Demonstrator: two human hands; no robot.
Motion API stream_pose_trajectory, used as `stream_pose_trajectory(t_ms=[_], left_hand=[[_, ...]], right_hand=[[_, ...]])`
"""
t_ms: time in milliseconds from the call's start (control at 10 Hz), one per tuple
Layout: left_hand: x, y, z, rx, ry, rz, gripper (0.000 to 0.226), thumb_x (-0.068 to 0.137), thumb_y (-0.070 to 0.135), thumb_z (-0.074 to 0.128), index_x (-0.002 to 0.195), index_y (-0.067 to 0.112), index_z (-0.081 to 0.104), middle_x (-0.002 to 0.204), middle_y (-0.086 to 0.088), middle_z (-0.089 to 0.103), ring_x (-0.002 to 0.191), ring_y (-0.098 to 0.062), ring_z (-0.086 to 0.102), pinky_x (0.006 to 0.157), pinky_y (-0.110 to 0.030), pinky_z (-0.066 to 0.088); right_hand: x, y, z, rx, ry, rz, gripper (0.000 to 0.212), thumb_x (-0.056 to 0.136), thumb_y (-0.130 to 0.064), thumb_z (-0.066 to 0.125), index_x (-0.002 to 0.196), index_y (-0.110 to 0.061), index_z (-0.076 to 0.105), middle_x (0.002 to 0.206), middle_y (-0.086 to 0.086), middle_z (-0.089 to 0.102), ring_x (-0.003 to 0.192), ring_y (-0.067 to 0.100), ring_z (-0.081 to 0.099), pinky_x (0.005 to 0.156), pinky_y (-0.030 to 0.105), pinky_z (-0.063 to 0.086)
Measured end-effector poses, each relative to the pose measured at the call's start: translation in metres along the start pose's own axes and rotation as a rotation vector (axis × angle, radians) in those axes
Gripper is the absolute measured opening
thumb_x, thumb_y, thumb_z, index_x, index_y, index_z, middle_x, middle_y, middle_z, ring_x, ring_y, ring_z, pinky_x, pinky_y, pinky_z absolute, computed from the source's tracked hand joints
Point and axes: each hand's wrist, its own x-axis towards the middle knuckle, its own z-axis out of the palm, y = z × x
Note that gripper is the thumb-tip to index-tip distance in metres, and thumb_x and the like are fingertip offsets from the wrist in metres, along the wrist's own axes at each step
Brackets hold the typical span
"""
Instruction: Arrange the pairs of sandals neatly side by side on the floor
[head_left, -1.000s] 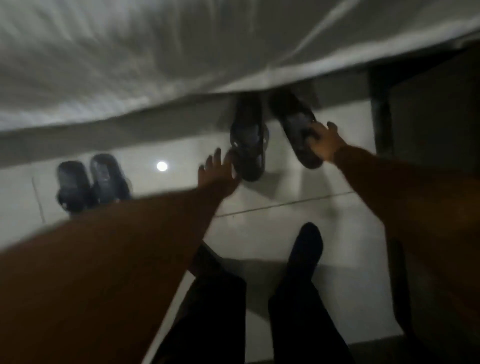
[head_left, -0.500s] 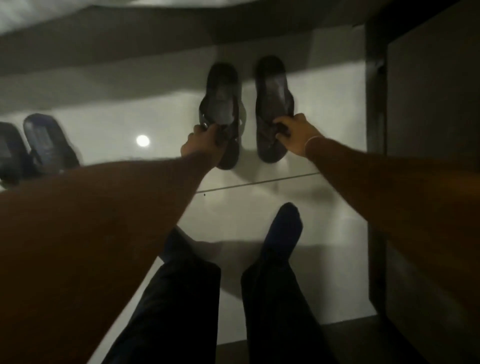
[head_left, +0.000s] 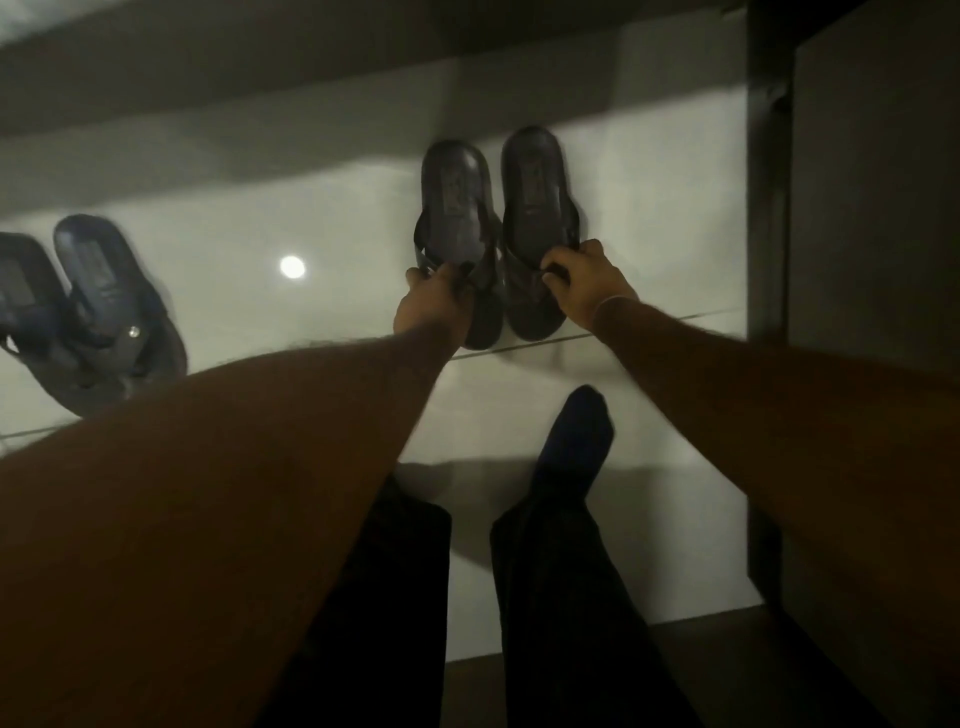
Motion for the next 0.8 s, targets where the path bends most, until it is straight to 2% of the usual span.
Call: stream_pose_trajectory(t_ms=[200,500,600,700,800], left_hand=[[-0.001,-0.003,0.003,0.025,0.000,0.005,0.035,0.107,0.038,0.049,0.135,0.020,0.059,0.134,-0.016,0.048,0.086,-0.032,0.057,0.092,-0.046,0.053],[-0.003,-0.006,0.009,0.029,0.013,0.012,0.035,0.107,0.042,0.048,0.135,0.023,0.058,0.135,-0.014,0.047,0.082,-0.027,0.051,0.081,-0.039,0.044],[-0.002,-0.010,0.012,0.026,0.010,0.035,0.039,0.106,0.043,0.048,0.141,0.029,0.055,0.137,-0.014,0.047,0.088,-0.033,0.059,0.085,-0.042,0.049],[-0.003,-0.012,0.003,-0.097,-0.009,0.046,0.048,0.105,0.042,0.047,0.152,0.037,0.046,0.137,-0.015,0.049,0.107,-0.040,0.065,0.099,-0.049,0.053],[-0.021,-0.014,0.000,-0.250,0.021,-0.003,0.062,0.106,0.043,0.046,0.164,0.041,0.024,0.150,-0.017,0.050,0.127,-0.041,0.060,0.109,-0.053,0.051]], right_hand=[[-0.007,-0.001,0.014,-0.042,0.001,-0.016,0.029,0.107,-0.043,0.052,0.128,-0.025,0.060,0.141,0.017,0.049,0.112,0.041,0.067,0.104,0.047,0.058],[-0.005,-0.004,0.017,-0.050,0.019,0.017,0.030,0.107,-0.040,0.053,0.133,-0.027,0.058,0.144,0.017,0.047,0.114,0.043,0.067,0.106,0.051,0.057],[-0.001,-0.003,0.018,-0.063,0.025,0.009,0.032,0.107,-0.040,0.053,0.135,-0.028,0.057,0.144,0.017,0.047,0.115,0.044,0.067,0.107,0.051,0.056],[0.000,-0.009,0.011,-0.047,-0.016,0.029,0.039,0.107,-0.041,0.054,0.144,-0.030,0.054,0.148,0.017,0.045,0.122,0.044,0.065,0.111,0.050,0.054],[-0.009,-0.009,0.011,-0.099,-0.032,0.073,0.063,0.105,-0.043,0.056,0.163,-0.037,0.032,0.168,0.018,0.026,0.139,0.047,0.054,0.118,0.054,0.047]])
